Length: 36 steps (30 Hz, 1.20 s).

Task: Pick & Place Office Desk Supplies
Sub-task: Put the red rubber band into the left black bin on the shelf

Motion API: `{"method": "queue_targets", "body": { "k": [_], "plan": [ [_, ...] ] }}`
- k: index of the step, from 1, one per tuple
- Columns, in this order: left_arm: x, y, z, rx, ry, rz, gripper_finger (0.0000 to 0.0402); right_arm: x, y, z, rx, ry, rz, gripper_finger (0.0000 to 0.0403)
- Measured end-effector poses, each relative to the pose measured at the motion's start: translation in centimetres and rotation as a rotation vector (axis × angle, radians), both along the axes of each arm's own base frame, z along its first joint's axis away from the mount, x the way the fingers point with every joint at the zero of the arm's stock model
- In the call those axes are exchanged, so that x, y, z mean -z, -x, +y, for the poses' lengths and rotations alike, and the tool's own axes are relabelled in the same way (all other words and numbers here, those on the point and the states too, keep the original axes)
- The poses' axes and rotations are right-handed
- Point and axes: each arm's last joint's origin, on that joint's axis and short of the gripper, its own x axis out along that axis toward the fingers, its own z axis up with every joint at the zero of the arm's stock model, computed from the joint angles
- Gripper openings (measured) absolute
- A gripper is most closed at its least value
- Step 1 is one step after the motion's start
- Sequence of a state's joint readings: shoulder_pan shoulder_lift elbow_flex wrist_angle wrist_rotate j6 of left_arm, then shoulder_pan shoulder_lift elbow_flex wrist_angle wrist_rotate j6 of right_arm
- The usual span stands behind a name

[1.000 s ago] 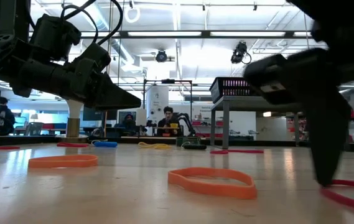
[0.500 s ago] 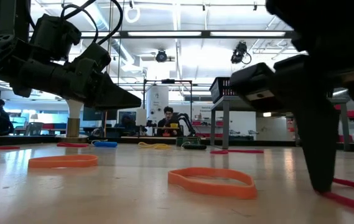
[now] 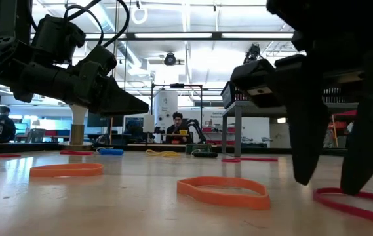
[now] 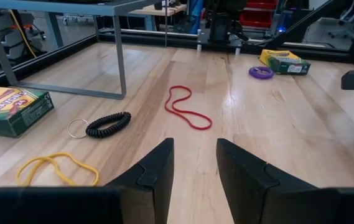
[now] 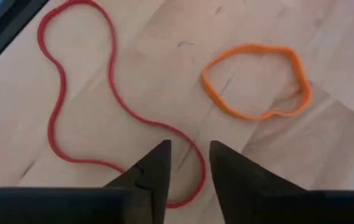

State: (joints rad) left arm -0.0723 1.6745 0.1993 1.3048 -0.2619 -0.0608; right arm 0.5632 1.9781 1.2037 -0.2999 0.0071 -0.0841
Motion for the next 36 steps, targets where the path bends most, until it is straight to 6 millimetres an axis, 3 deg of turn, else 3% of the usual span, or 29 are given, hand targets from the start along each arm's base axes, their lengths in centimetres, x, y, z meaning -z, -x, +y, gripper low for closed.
{"method": "queue_targets", "body": {
  "k": [8,19,26,36],
  "plan": [
    [0.0,0.0,0.0,0.000,0.000,0.000,0.0130,0.1,-0.1,-0.4,0.006,-0.016,0.027,0.0142],
    [0.0,0.0,0.0,0.000,0.000,0.000,0.0130,0.6,-0.8,-1.5,0.040,-0.034,0.053,0.0076],
    [0.0,0.0,0.0,0.000,0.000,0.000,0.0130,0.7,-0.7,-1.6,0.040,-0.021,0.073,0.0009],
    [0.0,0.0,0.0,0.000,0.000,0.000,0.0130,-1.3,0.6,-1.6,0.043,0.050,0.055,0.0004]
  ]
}}
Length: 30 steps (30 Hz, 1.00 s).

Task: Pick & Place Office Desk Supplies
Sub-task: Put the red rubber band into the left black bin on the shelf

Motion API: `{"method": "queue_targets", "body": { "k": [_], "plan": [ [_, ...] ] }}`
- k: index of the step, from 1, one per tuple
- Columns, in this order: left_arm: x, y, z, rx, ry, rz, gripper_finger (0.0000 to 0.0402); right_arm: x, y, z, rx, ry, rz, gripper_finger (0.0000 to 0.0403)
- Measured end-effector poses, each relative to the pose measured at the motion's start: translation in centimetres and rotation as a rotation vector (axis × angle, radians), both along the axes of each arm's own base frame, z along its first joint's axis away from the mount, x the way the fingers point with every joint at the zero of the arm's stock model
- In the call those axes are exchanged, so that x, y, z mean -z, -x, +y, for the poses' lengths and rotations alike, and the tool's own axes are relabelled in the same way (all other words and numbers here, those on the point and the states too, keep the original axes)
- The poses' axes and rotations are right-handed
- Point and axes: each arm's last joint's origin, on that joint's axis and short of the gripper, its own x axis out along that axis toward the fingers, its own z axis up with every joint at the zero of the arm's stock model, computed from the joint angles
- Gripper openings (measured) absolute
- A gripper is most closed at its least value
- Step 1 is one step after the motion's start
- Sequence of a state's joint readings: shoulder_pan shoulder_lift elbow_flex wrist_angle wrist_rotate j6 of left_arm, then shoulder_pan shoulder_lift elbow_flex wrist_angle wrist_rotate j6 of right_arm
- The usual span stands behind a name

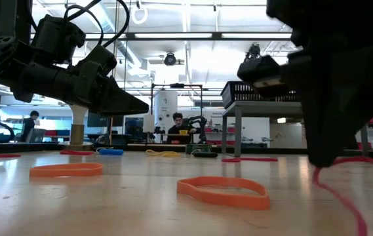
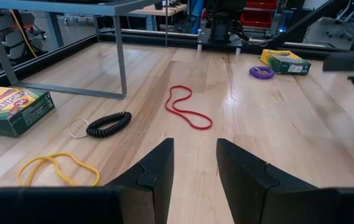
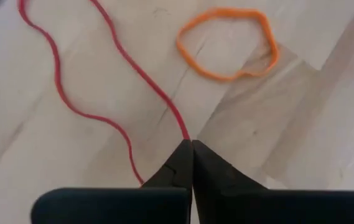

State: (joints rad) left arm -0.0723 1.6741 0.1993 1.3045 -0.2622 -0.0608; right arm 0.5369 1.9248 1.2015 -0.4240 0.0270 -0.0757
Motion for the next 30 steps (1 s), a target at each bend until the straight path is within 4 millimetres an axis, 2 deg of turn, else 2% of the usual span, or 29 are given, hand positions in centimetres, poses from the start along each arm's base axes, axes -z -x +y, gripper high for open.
{"method": "queue_targets", "body": {
  "k": [5,8,11,17,21,26,30],
  "plan": [
    [0.0,0.0,0.0,0.000,0.000,0.002,0.0130,-0.8,0.4,0.1,-0.002,-0.001,-0.001,0.0003],
    [0.0,0.0,0.0,0.000,0.000,0.000,0.0130,-2.3,1.0,-0.2,0.021,0.029,-0.026,0.0002],
    [0.0,0.0,0.0,0.000,0.000,0.000,0.0130,-4.6,1.9,-0.8,0.059,0.072,-0.072,0.0002],
    [0.0,0.0,0.0,0.000,0.000,0.001,0.0130,-10.4,4.2,-2.6,0.135,0.109,-0.230,0.0001],
    [0.0,0.0,0.0,0.000,0.000,0.000,0.0130,-14.5,5.5,-5.5,0.250,0.129,-0.369,0.0001],
    [0.0,0.0,0.0,0.000,0.000,0.001,0.0130,-19.1,7.3,-10.8,0.514,0.259,-0.591,0.0001],
    [0.0,0.0,0.0,0.000,0.000,0.001,0.0130,-21.6,8.4,-15.4,0.751,0.380,-0.710,0.0000]
  ]
}}
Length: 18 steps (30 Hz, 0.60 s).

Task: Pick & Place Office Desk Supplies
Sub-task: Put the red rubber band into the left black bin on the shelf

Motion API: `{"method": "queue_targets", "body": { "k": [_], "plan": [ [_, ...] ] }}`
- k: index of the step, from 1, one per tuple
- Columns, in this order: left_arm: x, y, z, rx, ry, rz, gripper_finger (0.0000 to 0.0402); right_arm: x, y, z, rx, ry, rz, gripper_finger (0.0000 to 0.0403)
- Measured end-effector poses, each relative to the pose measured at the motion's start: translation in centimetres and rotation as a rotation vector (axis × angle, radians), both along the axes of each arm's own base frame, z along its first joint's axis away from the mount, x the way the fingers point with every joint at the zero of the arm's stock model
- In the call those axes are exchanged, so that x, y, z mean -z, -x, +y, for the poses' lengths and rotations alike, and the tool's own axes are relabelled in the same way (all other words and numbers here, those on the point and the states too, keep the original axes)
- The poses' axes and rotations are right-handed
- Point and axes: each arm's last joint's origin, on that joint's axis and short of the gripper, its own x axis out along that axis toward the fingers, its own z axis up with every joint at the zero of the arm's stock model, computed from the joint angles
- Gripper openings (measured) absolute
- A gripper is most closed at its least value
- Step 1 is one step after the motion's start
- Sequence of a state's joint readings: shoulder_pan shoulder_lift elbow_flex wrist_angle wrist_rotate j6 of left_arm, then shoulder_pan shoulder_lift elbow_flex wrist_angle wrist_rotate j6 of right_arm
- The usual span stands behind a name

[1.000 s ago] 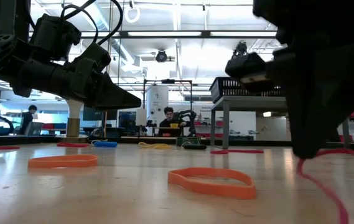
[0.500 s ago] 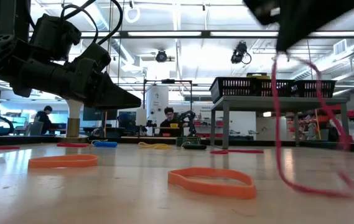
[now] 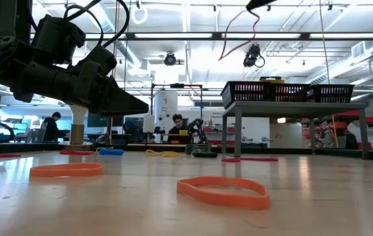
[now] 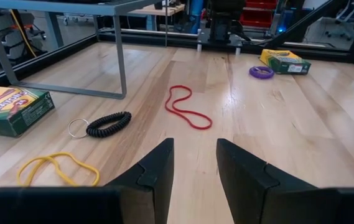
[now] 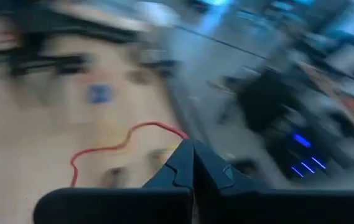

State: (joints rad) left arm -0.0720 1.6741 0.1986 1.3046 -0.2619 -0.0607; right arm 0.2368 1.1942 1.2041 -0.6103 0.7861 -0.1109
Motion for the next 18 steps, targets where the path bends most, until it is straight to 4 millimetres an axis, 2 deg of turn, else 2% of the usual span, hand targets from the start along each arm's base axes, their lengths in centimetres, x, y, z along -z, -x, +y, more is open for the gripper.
{"method": "queue_targets", "body": {
  "k": [5,10,14,18],
  "plan": [
    [0.0,0.0,0.0,0.000,0.000,0.000,0.0130,-1.3,0.5,-5.7,0.258,0.058,-0.066,0.0000],
    [0.0,0.0,0.0,0.000,0.000,0.000,0.0130,-1.2,0.1,-10.7,0.386,0.073,-0.060,0.0000],
    [0.0,0.0,0.0,0.000,0.000,-0.001,0.0130,-0.5,-0.3,-13.9,0.415,0.028,-0.063,0.0000],
    [0.0,0.0,0.0,0.000,0.000,-0.001,0.0130,0.7,-0.7,-15.9,0.470,-0.003,-0.032,0.0000]
  ]
}}
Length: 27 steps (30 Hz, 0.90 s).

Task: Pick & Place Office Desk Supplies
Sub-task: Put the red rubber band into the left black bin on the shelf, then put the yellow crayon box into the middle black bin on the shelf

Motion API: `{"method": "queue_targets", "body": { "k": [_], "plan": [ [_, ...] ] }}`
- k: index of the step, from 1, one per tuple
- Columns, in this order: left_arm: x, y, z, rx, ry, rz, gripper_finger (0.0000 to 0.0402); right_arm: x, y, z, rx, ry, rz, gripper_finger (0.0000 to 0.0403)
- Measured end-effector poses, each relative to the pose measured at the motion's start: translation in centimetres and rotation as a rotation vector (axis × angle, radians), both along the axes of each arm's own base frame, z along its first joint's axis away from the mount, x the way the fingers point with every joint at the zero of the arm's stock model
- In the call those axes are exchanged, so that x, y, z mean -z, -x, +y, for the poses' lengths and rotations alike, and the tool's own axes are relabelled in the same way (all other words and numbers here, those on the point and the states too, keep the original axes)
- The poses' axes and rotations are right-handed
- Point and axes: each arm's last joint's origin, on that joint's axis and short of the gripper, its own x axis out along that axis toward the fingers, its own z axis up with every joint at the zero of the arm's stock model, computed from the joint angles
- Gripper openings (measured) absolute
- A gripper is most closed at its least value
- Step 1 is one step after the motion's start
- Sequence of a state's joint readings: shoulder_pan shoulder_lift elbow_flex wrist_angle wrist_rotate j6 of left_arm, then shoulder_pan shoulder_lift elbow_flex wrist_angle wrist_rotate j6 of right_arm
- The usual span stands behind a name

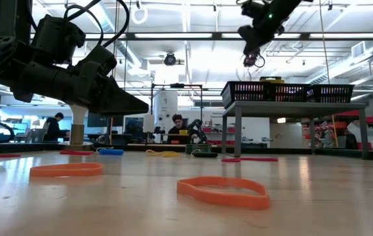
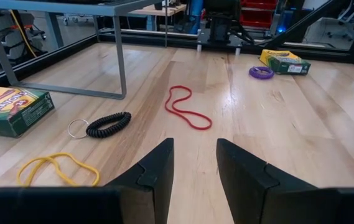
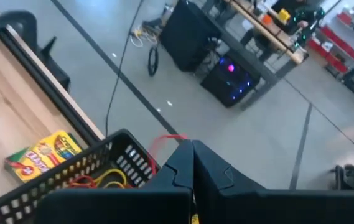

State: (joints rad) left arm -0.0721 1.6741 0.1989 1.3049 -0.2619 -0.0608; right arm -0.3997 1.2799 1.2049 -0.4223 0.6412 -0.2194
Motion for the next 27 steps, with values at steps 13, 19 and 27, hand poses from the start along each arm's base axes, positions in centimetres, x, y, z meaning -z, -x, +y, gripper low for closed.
{"method": "queue_targets", "body": {
  "k": [13,19,27],
  "plan": [
    [0.0,0.0,0.0,0.000,0.000,0.000,0.0130,1.4,-0.7,-0.7,0.012,-0.092,-0.016,0.0025],
    [0.0,0.0,0.0,0.000,0.000,0.000,0.0130,2.0,-0.7,-0.7,0.033,-0.149,-0.025,0.0099],
    [0.0,0.0,0.0,0.000,0.000,0.000,0.0130,1.7,0.2,0.8,-0.008,-0.211,-0.018,0.0152]
  ]
}}
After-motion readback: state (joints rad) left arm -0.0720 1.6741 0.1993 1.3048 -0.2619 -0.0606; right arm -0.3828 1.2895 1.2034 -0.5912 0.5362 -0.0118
